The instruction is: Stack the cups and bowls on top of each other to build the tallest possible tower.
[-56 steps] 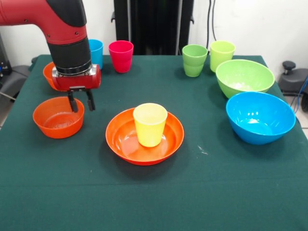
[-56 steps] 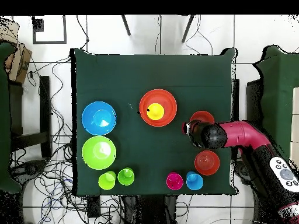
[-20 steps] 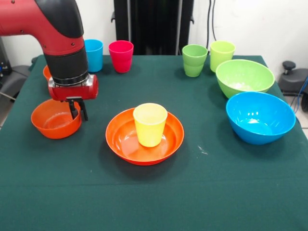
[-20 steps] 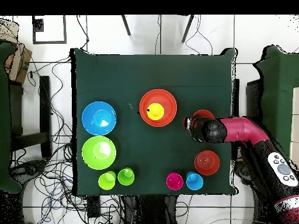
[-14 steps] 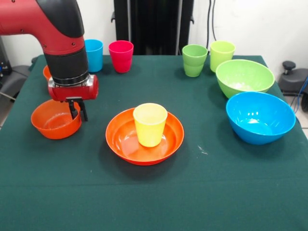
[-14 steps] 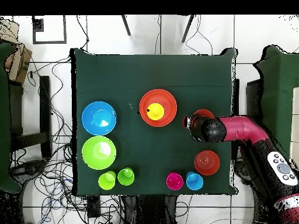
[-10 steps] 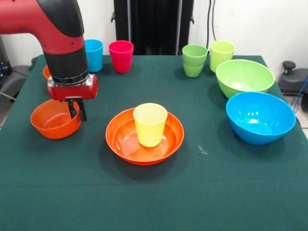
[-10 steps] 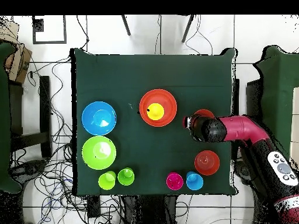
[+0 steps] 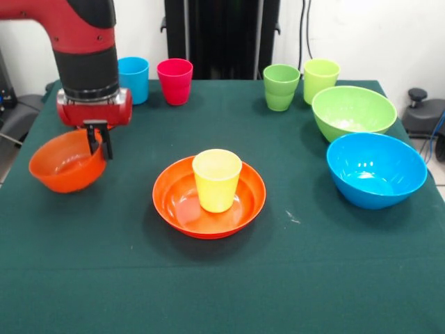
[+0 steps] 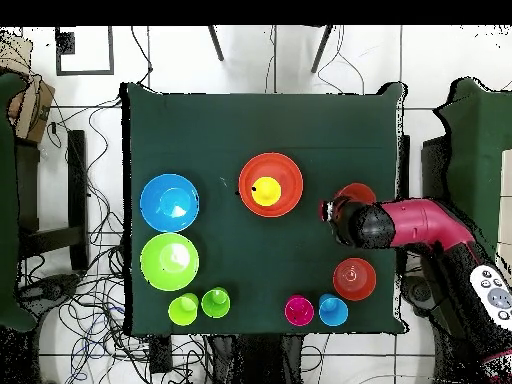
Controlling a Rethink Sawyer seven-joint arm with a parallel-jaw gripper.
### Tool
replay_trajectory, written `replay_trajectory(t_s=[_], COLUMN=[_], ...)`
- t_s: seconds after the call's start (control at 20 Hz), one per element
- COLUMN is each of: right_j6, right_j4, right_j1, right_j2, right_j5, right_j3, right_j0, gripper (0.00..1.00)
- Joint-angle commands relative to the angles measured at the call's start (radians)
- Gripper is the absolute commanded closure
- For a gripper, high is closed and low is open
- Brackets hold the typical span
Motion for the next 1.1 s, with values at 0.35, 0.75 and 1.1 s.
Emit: replay_trajectory(t_s=[0.35, 0.75, 1.1], right_j6=[0.035, 0.218, 0.3], right_j4=[0.02, -0.018, 0.005], right_j1=[-0.242, -0.305, -0.307], right_j2=[-0.07, -0.196, -0.287], right_j5=[0.001, -0.06, -0.074], right_j3=[0.204, 0.239, 0.213], right_j0=[0.103, 0.258, 0.396], gripper=[1.0, 1.0, 1.0])
